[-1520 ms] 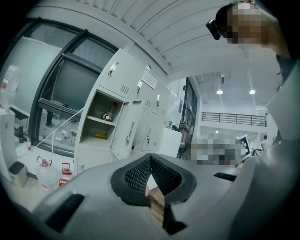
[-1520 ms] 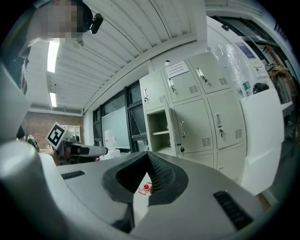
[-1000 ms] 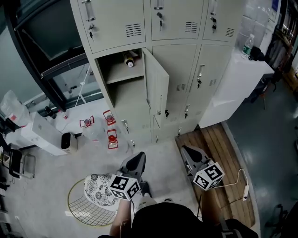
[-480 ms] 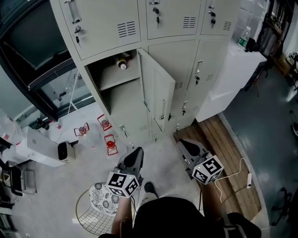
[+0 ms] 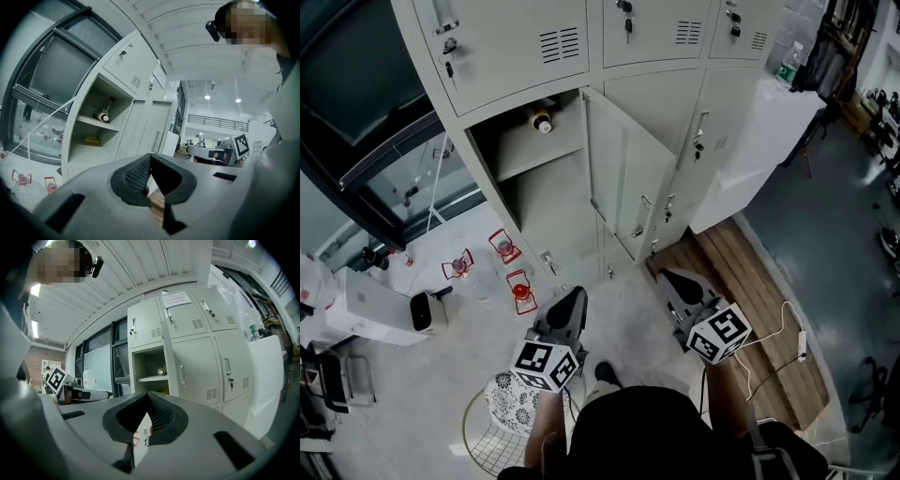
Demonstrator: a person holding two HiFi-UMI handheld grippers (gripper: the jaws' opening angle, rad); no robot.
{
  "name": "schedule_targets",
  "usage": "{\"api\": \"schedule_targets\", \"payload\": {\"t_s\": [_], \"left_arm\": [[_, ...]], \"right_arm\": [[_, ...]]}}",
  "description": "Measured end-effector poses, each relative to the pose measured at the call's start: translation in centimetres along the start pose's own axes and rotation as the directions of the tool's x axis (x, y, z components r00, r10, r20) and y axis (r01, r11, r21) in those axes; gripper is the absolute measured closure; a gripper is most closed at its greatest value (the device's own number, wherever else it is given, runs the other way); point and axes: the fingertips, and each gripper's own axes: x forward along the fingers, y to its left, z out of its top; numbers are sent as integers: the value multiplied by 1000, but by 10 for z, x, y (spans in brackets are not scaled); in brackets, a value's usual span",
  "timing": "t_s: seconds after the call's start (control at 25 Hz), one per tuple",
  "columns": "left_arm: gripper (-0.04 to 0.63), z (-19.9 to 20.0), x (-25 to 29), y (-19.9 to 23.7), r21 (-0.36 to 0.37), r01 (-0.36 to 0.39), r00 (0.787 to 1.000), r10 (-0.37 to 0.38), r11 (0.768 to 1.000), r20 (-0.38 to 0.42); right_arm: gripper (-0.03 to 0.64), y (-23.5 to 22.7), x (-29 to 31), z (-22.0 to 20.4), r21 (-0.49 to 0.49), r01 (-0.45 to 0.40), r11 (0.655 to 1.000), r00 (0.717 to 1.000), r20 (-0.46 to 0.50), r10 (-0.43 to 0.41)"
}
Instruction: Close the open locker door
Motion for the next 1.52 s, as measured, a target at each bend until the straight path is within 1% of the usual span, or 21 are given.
{"api": "schedule_targets", "payload": {"t_s": [0.48, 0.76, 0.92, 1.08, 1.24, 1.52], "left_arm": [[577, 7, -7, 33, -3, -2, 1000, 2, 1000, 8], [577, 13, -6, 37, -2, -18, 1000, 18, 1000, 17], [577, 14, -5, 40, 3, -21, 1000, 21, 1000, 11], [577, 10, -4, 42, 4, -20, 1000, 20, 1000, 3], [577, 7, -1, 38, 1, -12, 1000, 12, 1000, -5], [577, 6, 1, 38, -3, -10, 1000, 10, 1000, -12]], "right_arm": [[612, 1, 26, 8, -37, 42, 998, 999, 12, -41], [612, -6, 37, 15, -43, 43, 998, 999, 19, -43], [612, -9, 44, 18, -58, 41, 997, 999, 18, -40], [609, -15, 47, 19, -63, 56, 996, 998, 22, -55], [592, -22, 51, 19, -65, 66, 996, 998, 19, -65], [536, -35, 58, 20, -56, 84, 995, 996, 23, -82]]}}
